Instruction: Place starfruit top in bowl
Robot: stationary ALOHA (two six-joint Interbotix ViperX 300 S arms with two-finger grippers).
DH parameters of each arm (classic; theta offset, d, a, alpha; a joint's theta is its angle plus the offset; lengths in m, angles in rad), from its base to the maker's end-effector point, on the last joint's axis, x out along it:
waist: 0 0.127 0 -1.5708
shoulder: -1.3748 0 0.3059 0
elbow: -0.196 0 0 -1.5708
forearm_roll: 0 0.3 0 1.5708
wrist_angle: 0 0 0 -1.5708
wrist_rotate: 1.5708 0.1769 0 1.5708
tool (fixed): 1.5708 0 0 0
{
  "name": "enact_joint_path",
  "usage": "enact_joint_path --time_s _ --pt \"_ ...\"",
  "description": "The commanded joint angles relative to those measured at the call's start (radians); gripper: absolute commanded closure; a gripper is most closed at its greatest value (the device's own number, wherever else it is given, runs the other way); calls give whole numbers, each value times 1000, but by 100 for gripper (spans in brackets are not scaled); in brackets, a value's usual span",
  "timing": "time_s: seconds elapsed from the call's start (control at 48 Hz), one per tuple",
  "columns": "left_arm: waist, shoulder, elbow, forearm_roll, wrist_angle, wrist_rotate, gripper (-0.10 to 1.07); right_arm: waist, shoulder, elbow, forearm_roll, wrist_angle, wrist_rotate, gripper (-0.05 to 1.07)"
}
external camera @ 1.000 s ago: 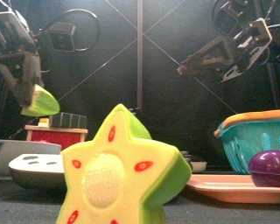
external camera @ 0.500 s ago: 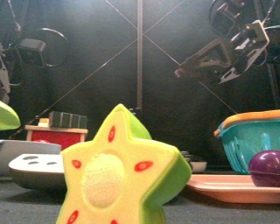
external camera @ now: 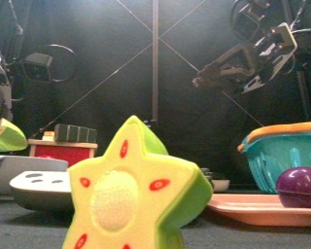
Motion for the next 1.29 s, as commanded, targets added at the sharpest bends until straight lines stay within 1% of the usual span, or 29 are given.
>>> enact_joint_path --time_s 0.0,0.208,0.583,0.896,1.271 --pt "25 0 -11 3 -6 2 26 -2 -8 -21 2 0 2 34" --pt "49 0 -9 18 -8 0 25 -2 -8 -28 2 8 0 34" --pt "55 0 2 20 -43 0 24 -3 -8 -29 0 9 -5 34" --pt "61 0 3 20 -44 0 11 -3 -8 -31 0 9 -5 34" --pt "61 0 3 20 -44 0 11 -3 -8 -31 0 9 -5 34"
